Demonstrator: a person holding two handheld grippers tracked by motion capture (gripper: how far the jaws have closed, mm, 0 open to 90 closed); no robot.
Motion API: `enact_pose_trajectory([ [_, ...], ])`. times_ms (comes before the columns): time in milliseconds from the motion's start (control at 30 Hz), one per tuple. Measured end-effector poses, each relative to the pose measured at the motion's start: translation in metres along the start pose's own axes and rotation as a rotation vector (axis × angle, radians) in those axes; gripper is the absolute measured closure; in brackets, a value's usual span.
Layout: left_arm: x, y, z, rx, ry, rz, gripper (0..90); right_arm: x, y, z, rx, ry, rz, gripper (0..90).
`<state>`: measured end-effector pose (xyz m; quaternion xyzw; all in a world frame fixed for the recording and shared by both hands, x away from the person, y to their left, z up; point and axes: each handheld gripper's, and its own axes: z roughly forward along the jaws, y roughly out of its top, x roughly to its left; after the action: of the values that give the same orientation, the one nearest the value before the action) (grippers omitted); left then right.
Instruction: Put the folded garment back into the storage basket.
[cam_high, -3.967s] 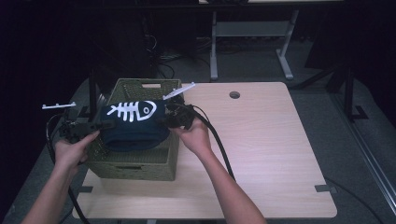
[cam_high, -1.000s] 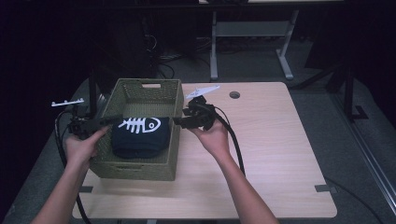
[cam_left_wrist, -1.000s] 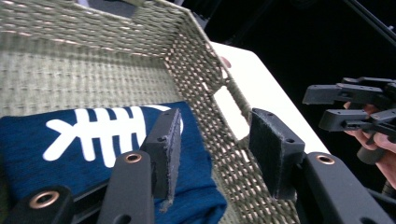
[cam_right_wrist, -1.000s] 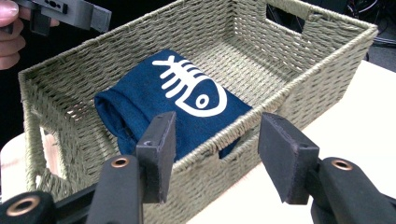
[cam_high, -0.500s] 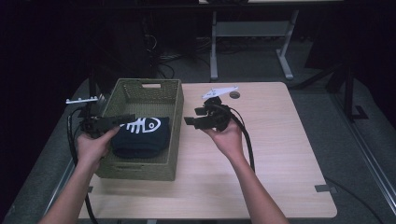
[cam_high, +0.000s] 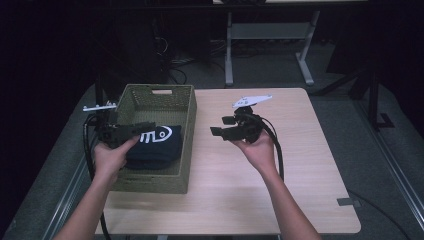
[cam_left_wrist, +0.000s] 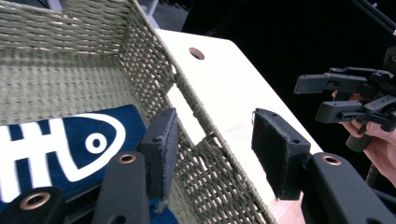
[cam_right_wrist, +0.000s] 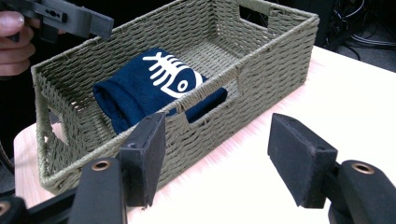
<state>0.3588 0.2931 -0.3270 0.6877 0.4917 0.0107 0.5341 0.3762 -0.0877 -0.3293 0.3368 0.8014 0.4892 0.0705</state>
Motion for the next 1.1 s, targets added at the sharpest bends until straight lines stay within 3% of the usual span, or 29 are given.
enact_pose_trajectory([
  [700, -0.036, 0.001, 0.032, 0.034, -0.061, 0.06, 46.4, -0.02, -0.016, -0.035, -0.016, -0.013, 0.024, 31.1],
  [1100, -0.053, -0.002, 0.05, 0.047, -0.082, 0.075, 40.6, -0.032, -0.029, -0.051, -0.021, -0.031, 0.04, 29.4],
])
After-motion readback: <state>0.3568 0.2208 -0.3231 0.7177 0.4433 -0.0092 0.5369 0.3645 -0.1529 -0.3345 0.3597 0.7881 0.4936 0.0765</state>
